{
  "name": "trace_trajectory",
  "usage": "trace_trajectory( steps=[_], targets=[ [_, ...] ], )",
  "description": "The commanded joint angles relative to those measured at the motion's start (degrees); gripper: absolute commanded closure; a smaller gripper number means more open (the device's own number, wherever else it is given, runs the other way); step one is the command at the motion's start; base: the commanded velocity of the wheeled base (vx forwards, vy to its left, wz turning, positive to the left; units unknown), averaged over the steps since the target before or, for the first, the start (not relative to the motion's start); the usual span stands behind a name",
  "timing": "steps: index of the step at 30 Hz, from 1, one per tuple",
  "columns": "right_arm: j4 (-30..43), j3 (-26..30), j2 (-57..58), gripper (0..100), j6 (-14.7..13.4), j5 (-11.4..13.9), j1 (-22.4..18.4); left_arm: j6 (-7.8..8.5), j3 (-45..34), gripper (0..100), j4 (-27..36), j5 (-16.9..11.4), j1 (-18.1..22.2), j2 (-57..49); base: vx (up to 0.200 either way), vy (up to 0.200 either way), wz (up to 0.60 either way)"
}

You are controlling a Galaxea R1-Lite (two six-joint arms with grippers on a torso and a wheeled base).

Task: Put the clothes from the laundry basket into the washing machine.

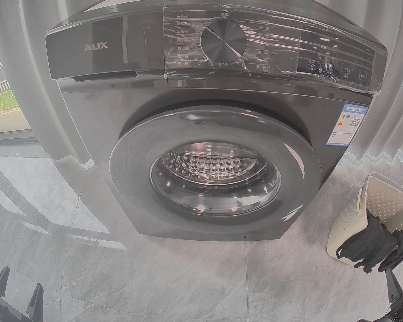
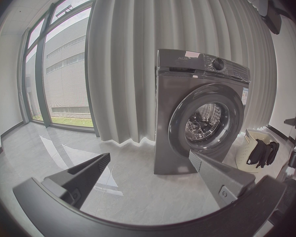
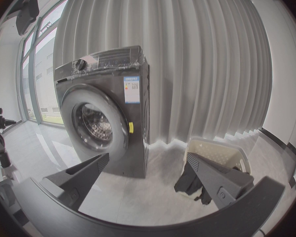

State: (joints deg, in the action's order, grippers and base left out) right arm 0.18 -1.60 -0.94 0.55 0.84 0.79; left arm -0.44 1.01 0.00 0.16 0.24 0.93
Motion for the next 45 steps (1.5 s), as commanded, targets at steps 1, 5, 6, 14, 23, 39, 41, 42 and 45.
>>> trace_trajectory(
  steps=[1,5,6,14,23,39,41,42,45],
  targets=[
    [-0.4,-12.4,-4.0,0,-0.9,2.3,1.1,0.00,-1.0,0,0.0,0.0,0.0,-0.8,0.000,0.000,0.00],
    [-0.5,-17.3,-12.6,0,-2.7,6.1,3.4,0.00,-1.0,0,0.1,0.0,0.0,-0.8,0.000,0.000,0.00],
    [-0.6,-17.7,-16.0,0,-3.8,8.1,4.7,0.09,-1.0,0,0.1,-0.1,0.0,-0.8,0.000,0.000,0.00],
    [-13.3,-19.6,-43.2,0,-8.1,15.2,11.5,-0.09,-1.0,0,0.1,-0.1,0.0,-0.8,0.000,0.000,0.00],
    [-24.6,-22.4,-59.4,0,-7.7,15.2,13.0,-0.09,-1.0,0,0.1,-0.1,0.0,-0.8,0.000,0.000,0.00],
    [-26.0,-28.7,-73.1,0,-8.5,15.2,15.7,-0.09,-1.0,0,0.0,-0.1,0.0,-0.8,0.000,0.000,0.00],
    [-27.7,-28.9,-74.5,0,-8.3,15.2,16.1,-0.09,-1.0,0,0.0,-0.1,0.0,-0.8,0.000,0.000,0.00],
    [-28.7,-28.9,-75.0,0,-8.3,15.1,16.1,-0.09,-1.0,0,0.0,-0.1,0.0,-0.8,0.000,0.000,0.00],
    [-30.2,-28.9,-76.5,0,-8.2,15.0,16.5,-0.09,-1.0,0,0.0,-0.1,0.0,-0.8,0.000,0.000,0.00]
  ],
)
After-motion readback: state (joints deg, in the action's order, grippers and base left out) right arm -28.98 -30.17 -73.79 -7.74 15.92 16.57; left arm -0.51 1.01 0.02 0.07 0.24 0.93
